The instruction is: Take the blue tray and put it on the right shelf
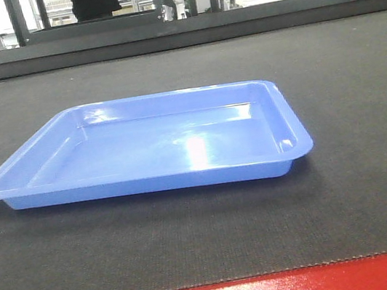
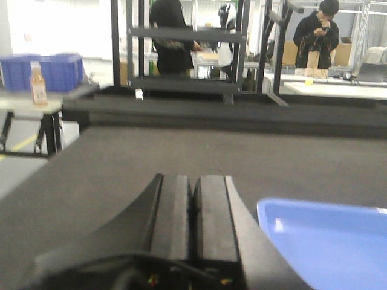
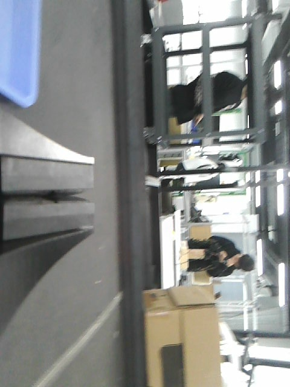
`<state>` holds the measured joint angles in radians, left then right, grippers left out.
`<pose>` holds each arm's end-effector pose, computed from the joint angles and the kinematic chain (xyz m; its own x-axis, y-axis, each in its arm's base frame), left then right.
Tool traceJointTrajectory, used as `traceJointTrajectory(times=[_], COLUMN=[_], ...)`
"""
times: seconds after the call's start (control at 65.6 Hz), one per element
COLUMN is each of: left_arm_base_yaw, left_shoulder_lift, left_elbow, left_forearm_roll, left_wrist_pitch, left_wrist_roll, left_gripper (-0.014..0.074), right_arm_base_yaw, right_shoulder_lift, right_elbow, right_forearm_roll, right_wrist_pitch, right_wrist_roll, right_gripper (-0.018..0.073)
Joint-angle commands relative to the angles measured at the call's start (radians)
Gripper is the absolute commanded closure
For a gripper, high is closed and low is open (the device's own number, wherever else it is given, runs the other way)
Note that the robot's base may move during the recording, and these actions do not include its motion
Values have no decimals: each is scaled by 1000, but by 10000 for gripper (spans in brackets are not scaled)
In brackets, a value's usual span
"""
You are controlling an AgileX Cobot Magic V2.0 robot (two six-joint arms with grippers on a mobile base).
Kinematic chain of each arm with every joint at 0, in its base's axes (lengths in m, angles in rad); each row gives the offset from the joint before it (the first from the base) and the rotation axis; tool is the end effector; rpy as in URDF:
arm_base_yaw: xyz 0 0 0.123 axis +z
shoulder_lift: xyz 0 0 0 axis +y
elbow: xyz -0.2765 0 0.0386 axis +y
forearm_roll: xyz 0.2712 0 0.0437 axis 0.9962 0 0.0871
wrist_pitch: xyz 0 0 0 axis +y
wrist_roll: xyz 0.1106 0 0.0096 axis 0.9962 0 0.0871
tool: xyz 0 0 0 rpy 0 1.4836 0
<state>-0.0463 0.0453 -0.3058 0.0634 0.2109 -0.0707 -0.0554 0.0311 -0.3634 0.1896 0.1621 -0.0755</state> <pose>0.0863 -0.0025 0.3013 0.1363 -0.0150 -0.9905 0.0343 0.9994 -0.0104 0.0743 -0.0007 0.3284 0.2582 0.0972 -0.9612 -0.0028 0.9950 0.0999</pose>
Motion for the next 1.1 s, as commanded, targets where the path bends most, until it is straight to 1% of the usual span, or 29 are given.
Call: traceJointTrajectory(times=[0.0, 0.061, 0.107, 0.183, 0.244, 0.29, 0.32, 0.442, 0.534, 0.595, 0.64, 0.717, 0.808, 0.9, 0.96, 1.082], left_arm_base_yaw=[-10, -17, -19, -18, -22, -47, -67, -180, -278, -332, -356, -365, -359, -339, -326, -301], left_shoulder_lift=[100, 176, 232, 334, 413, 462, 496, 631, 737, 817, 881, 996, 1139, 1266, 1343, 1475], left_elbow=[-185, -285, -344, -417, -457, -483, -497, -586, -656, -715, -764, -840, -933, -1005, -1057, -1129], left_forearm_roll=[23, 23, 23, 21, 19, 11, 11, 5, -4, -4, -4, -4, -4, -4, -4, -4], left_wrist_pitch=[35, 107, 151, 210, 246, 253, 253, 255, 266, 315, 365, 445, 543, 613, 658, 701], left_wrist_roll=[5, 5, 5, 5, 5, 5, 5, 15, 24, 24, 24, 24, 24, 9, -27, -56], left_gripper=[589, 486, 388, 224, 146, 122, 121, 123, 123, 123, 123, 123, 123, 123, 123, 123], right_arm_base_yaw=[-5, -5, -5, -2, 25, 51, 69, 187, 306, 384, 427, 481, 496, 494, 494, 494], right_shoulder_lift=[95, 176, 233, 333, 400, 457, 499, 664, 800, 891, 964, 1102, 1258, 1377, 1448, 1563], right_elbow=[-142, -225, -271, -325, -355, -376, -391, -498, -604, -673, -721, -802, -882, -958, -1009, -1107], right_forearm_roll=[5, 5, 5, 5, 5, 5, 6, 49, 64, 64, 64, 64, 64, 32, -40, -258], right_wrist_pitch=[63, 124, 144, 144, 138, 144, 151, 230, 288, 322, 356, 432, 520, 590, 637, 762], right_wrist_roll=[-2, -2, -2, -2, -2, -2, -2, -2, -2, -2, -2, -2, 6, 86, 180, 426], right_gripper=[478, 393, 307, 131, 4, -60, -83, -64, -64, -64, -64, -64, -64, -64, -64, -64])
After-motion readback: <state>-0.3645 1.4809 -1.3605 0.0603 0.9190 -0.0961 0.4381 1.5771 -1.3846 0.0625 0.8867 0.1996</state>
